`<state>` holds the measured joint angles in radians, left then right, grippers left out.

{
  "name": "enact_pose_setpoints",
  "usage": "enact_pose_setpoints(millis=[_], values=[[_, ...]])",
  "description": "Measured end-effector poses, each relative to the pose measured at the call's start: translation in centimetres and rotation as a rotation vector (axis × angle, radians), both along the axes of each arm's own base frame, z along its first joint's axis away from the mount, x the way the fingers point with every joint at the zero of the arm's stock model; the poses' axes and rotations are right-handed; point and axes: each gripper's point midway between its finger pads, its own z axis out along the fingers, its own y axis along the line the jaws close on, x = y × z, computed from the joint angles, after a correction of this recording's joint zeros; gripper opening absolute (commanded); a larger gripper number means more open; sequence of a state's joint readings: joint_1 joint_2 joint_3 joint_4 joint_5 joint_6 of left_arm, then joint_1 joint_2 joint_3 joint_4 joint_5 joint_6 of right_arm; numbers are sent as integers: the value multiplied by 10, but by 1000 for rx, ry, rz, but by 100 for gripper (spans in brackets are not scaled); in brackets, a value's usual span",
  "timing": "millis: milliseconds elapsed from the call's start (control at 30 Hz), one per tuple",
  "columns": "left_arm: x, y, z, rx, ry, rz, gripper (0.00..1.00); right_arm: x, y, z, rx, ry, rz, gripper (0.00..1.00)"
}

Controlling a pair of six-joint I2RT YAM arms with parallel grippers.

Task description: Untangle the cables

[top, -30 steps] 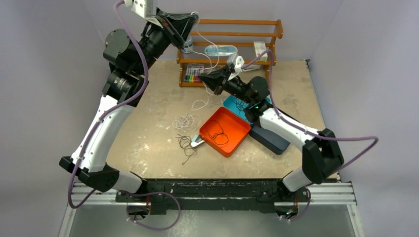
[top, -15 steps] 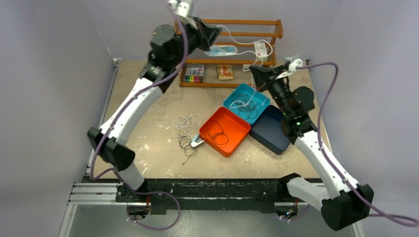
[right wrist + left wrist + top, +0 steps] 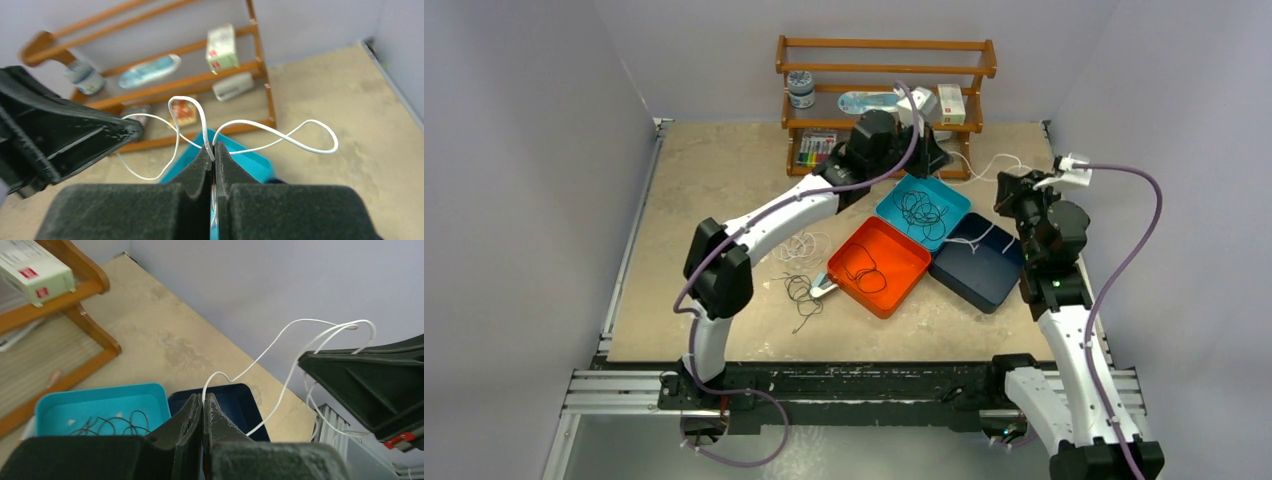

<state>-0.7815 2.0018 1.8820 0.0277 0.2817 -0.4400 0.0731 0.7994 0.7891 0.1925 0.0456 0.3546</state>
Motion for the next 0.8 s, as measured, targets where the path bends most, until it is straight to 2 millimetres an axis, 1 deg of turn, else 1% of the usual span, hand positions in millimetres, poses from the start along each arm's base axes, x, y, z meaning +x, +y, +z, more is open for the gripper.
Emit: enact_pose_setpoints(millis=[100,167,233,300,433,500,633,667,800], values=[[-9,-19,-28,15,40,-35,0,0,-17,-40,9,91,-60,0],[-16,-33,-49,33,67,-63,0,-1,-23,-64,14,141,-81,0],[-22,-43,-74,59,100,-85,0,-2,-29,-85,18,183,-98,0],[-29,-52,-98,86,135,-105,0,-2,-32,-99,21,207,-109,0],[-35,-60,-132,125,177,-126,0,5,-37,-109,23,210,-124,0],[-36,-63,-142,138,190,-132,0,9,-39,-113,23,214,-128,0],[-38,-65,-156,154,204,-139,0,16,-40,-124,31,233,-133,0],[-39,-66,-159,159,208,-141,1,16,-40,-129,34,243,-134,0],[-46,-71,-172,178,222,-153,14,14,-45,-151,50,286,-165,0]])
